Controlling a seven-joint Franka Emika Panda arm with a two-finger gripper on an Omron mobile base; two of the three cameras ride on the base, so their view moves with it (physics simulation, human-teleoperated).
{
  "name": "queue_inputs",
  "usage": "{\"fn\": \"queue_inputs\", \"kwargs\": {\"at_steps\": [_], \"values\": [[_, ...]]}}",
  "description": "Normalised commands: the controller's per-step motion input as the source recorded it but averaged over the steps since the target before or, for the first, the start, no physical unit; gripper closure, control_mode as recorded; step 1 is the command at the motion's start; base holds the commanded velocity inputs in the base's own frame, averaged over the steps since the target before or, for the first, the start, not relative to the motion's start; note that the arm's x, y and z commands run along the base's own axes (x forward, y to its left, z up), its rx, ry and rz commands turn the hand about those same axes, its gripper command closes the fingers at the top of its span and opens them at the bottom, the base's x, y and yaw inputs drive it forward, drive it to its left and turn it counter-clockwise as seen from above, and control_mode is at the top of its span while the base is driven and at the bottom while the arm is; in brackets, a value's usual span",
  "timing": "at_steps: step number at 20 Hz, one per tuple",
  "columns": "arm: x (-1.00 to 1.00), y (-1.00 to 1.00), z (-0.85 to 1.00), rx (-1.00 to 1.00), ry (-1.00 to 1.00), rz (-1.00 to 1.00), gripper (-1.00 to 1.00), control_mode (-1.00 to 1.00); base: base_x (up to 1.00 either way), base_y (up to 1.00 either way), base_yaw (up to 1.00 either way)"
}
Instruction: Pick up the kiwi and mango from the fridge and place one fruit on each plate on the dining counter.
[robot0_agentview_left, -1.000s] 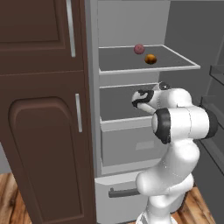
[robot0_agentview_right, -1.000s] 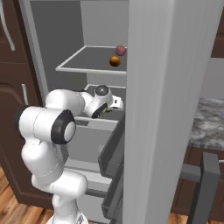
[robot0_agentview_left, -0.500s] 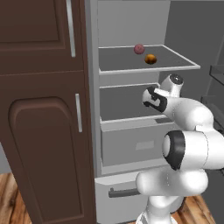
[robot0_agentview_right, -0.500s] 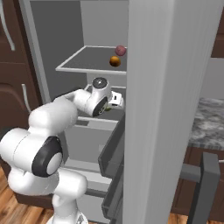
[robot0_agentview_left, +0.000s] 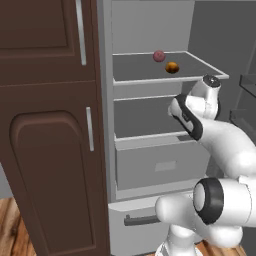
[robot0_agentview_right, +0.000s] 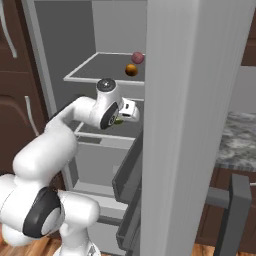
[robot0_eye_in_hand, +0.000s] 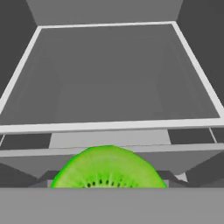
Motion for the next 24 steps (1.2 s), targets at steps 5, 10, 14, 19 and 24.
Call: {"fn": "queue_inputs", "kwargs": {"at_steps": [5, 10, 14, 19, 24], "values": [[-0.76, 0.0, 0.06, 0.0, -0.13, 0.0, 1.0, -1.0, 0.0, 0.0, 0.0], [-0.76, 0.03, 0.34, 0.0, -0.18, 0.0, 1.0, -1.0, 0.0, 0.0, 0.0], [-0.59, 0.17, 0.45, 0.0, -0.01, 0.0, 1.0, -1.0, 0.0, 0.0, 0.0], [-0.58, 0.17, 0.39, 0.0, -0.01, 0.0, 1.0, -1.0, 0.0, 0.0, 0.0], [-0.51, 0.19, 0.16, 0.0, 0.01, 0.0, 1.0, -1.0, 0.0, 0.0, 0.0]]}}
